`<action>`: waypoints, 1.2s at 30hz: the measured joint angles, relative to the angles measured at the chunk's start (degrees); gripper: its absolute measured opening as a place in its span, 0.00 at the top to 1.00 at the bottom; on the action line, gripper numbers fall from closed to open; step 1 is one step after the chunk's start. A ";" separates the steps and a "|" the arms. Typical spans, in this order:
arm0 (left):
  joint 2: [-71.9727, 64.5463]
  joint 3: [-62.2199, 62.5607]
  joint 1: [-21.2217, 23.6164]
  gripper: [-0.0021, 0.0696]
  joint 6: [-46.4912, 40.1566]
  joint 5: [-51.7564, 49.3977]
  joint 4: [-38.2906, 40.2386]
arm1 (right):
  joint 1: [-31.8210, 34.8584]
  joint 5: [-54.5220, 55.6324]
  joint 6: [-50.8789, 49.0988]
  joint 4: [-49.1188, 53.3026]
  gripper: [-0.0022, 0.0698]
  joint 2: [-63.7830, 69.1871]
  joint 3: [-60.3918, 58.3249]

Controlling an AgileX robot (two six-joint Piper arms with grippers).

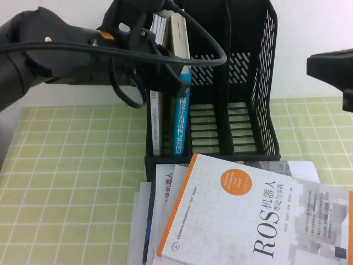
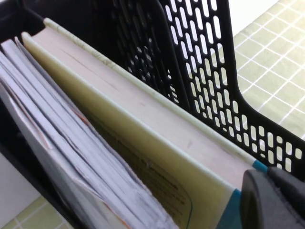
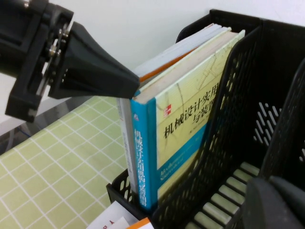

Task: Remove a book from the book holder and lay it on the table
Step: Hold the bookshelf, then pick up the right side book from the book shelf

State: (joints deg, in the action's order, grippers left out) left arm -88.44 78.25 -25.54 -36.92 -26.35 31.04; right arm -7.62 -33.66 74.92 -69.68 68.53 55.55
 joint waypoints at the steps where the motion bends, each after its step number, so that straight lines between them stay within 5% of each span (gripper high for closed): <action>1: 0.00 0.42 0.00 0.97 0.00 -0.29 -0.30 | 0.00 0.00 0.09 0.00 0.96 0.00 0.00; 5: -0.12 1.13 -0.09 0.97 0.00 -0.93 -2.14 | -0.83 -0.39 0.09 0.00 0.89 0.11 0.00; 10: -0.19 1.36 0.01 0.97 -0.02 -0.97 -4.19 | -7.04 0.86 0.55 -0.38 0.65 3.10 0.00; 17: -1.09 1.62 0.87 0.97 -0.02 -0.13 -4.30 | -19.79 19.31 3.83 -9.58 0.46 15.03 0.00; 25: -1.56 1.71 0.96 0.97 -0.02 2.23 -4.61 | -30.41 31.90 27.44 -28.19 0.42 27.10 4.61; 36: -2.29 1.71 1.69 0.97 -0.02 4.49 -4.90 | -31.85 38.22 28.00 -29.54 0.42 33.13 14.17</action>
State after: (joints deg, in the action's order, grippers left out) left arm -90.73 79.97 -23.85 -36.94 -21.87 26.14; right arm -39.47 4.56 102.91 -99.21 101.66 69.72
